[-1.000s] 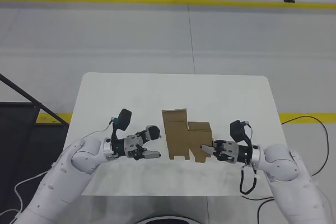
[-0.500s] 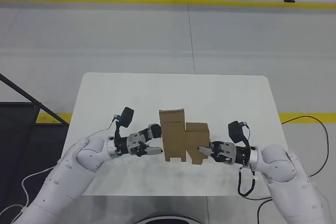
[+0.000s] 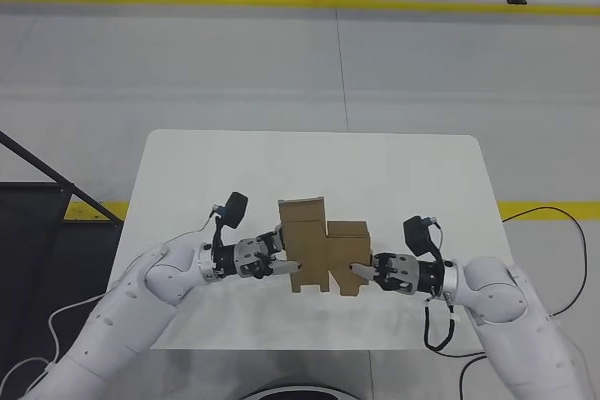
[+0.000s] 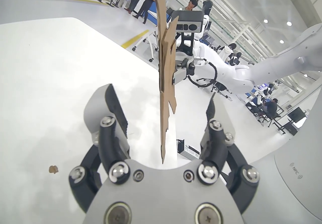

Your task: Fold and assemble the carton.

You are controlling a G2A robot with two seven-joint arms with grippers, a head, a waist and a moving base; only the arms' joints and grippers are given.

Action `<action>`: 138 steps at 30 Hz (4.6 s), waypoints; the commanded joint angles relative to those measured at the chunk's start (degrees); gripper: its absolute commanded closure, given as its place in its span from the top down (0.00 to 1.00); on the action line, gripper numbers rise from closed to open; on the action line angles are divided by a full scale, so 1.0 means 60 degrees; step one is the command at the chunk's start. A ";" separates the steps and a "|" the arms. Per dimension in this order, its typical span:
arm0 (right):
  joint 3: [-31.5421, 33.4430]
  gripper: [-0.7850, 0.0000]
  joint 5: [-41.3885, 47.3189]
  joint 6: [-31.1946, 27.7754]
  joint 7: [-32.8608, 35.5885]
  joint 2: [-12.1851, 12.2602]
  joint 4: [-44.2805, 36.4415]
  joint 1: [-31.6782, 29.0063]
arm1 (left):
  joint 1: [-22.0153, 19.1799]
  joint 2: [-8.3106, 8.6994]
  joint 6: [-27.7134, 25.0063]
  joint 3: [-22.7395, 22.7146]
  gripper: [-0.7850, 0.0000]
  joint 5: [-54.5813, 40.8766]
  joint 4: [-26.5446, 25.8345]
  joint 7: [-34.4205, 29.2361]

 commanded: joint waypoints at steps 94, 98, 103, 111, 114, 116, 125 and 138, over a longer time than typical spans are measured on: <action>-0.1281 1.00 0.2033 -0.0713 -0.4251 0.0180 0.0523 -0.0589 | -0.0039 -0.0869 0.0592 0.0888 0.00 -0.0329 0.0415 0.3030; -0.1259 1.00 0.1725 -0.0815 -0.4708 0.0108 0.0613 -0.0627 | 0.0031 -0.0915 0.0664 0.0821 0.00 -0.0397 0.0361 0.3009; -0.1150 0.62 0.0923 -0.0718 -0.5530 -0.0004 0.0592 -0.0746 | 0.0049 -0.0988 0.0674 0.0820 0.00 -0.0538 0.0398 0.2889; -0.1191 0.44 -0.0073 -0.0498 -0.6553 -0.0190 0.0423 -0.0907 | 0.0062 -0.1092 0.0650 0.0751 0.00 -0.0593 0.0441 0.2761; -0.1206 0.41 -0.0295 -0.0459 -0.6678 -0.0232 0.0394 -0.0928 | 0.0088 -0.1119 0.0650 0.0699 0.00 -0.0596 0.0435 0.2710; -0.1203 0.35 -0.0413 -0.0409 -0.6756 -0.0257 0.0392 -0.0943 | 0.0106 -0.1136 0.0647 0.0664 0.00 -0.0598 0.0433 0.2674; -0.1196 0.00 -0.0600 -0.0331 -0.6913 -0.0343 0.0400 -0.0960 | 0.0164 -0.1225 0.0670 0.0554 0.00 -0.0430 0.0406 0.2557; -0.0971 0.00 -0.0560 -0.0393 -0.6842 -0.0386 0.0475 -0.1000 | 0.0176 -0.1309 0.0607 0.0235 1.00 -0.0291 0.0466 0.2445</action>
